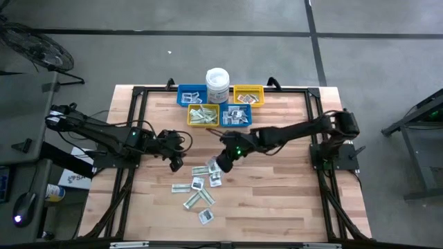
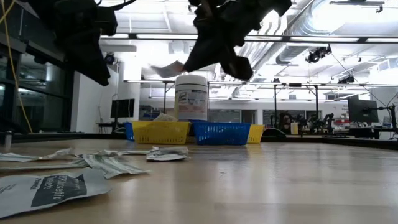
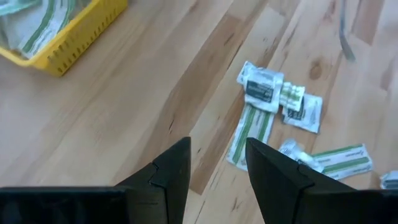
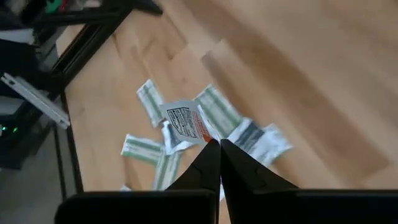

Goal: Pick & Place First Aid Supplies
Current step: Put the orange ointment pack into the right yellow bin

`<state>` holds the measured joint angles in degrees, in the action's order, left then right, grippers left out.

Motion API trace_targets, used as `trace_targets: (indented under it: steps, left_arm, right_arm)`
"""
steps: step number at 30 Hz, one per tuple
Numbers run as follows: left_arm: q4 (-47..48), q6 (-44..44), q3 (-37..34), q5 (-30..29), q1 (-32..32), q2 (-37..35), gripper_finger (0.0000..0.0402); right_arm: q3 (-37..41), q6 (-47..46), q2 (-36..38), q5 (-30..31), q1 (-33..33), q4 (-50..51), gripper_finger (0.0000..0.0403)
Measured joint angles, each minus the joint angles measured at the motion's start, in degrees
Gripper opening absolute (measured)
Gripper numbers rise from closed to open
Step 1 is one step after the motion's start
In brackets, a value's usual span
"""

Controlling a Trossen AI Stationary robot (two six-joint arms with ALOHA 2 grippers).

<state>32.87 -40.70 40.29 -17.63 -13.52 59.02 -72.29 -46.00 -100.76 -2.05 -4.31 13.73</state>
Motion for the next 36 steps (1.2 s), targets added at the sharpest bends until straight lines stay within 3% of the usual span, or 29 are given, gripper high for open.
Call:
trace_targets:
  steps: [7,19,27,36]
  left_arm:
    - [-1.7,0.1,0.0,-4.7,0.0,0.0,0.0154]
    - [-6.8,0.2,0.0,-16.1,0.0,0.0,0.0154]
    - [-10.7,0.2,0.0,-24.1,0.0,0.0,0.0154]
    - [-12.3,0.2,0.0,-34.2,0.0,0.0,0.0154]
  right_arm:
    - [0.0,3.0,4.7,4.3,1.9,7.7,0.0000]
    - [0.0,5.7,12.4,22.8,3.4,27.3,0.0000]
    - [0.0,16.5,15.9,27.7,9.8,37.9,0.0000]
    - [0.0,36.8,16.2,25.9,24.2,34.9,0.0000]
